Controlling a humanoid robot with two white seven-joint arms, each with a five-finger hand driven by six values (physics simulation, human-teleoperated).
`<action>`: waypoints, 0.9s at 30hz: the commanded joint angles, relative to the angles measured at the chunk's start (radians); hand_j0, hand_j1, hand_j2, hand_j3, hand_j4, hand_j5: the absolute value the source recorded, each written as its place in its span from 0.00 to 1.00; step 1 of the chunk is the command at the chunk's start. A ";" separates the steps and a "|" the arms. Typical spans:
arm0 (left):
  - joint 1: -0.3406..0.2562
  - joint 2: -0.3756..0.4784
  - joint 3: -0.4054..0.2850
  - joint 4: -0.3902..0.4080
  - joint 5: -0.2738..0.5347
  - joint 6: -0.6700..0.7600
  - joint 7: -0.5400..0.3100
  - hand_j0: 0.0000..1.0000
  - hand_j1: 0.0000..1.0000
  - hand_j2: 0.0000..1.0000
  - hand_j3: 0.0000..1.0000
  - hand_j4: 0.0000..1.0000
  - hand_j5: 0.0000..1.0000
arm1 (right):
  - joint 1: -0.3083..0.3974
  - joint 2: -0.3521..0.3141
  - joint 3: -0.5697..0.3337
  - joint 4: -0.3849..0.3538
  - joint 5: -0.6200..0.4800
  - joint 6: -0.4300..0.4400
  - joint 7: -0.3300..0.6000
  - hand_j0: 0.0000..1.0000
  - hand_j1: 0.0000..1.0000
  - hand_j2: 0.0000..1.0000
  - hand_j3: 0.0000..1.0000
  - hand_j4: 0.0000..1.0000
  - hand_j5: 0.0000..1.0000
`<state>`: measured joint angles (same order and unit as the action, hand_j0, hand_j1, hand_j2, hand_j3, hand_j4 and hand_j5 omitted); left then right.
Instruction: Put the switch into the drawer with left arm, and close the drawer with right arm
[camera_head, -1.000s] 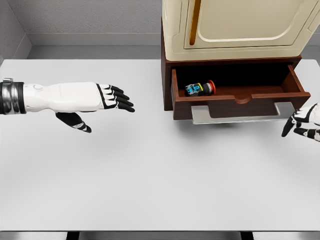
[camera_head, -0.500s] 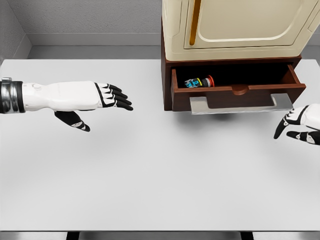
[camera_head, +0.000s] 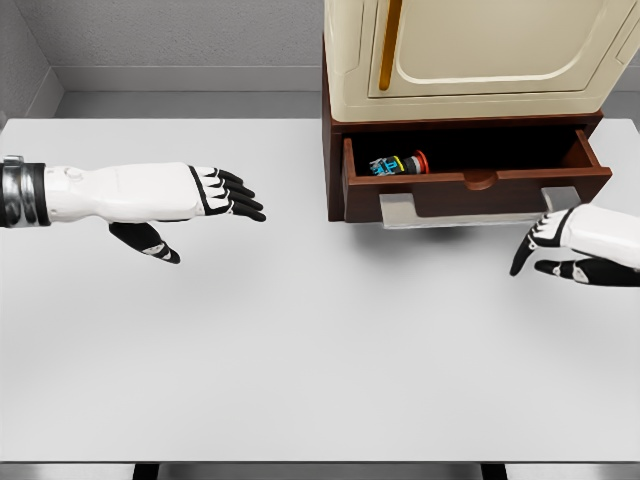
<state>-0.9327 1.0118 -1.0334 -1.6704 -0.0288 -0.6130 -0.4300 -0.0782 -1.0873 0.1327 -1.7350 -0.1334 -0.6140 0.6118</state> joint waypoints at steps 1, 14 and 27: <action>0.000 0.001 0.001 0.000 0.007 0.002 0.000 1.00 1.00 1.00 1.00 1.00 1.00 | 0.000 0.003 0.008 0.022 0.000 0.003 -0.001 0.52 0.52 0.52 0.52 0.52 0.52; 0.000 -0.001 0.001 0.000 0.007 0.002 0.000 1.00 1.00 1.00 1.00 1.00 1.00 | -0.132 0.055 0.105 0.124 0.026 0.003 -0.001 0.53 0.53 0.53 0.53 0.53 0.53; 0.000 0.001 0.001 -0.002 0.007 0.002 0.000 1.00 1.00 1.00 1.00 1.00 1.00 | -0.267 0.104 0.196 0.210 0.041 0.003 -0.001 0.52 0.52 0.52 0.52 0.52 0.52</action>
<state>-0.9326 1.0115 -1.0333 -1.6712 -0.0293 -0.6130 -0.4300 -0.3497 -0.9889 0.3170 -1.5355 -0.0955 -0.6137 0.6141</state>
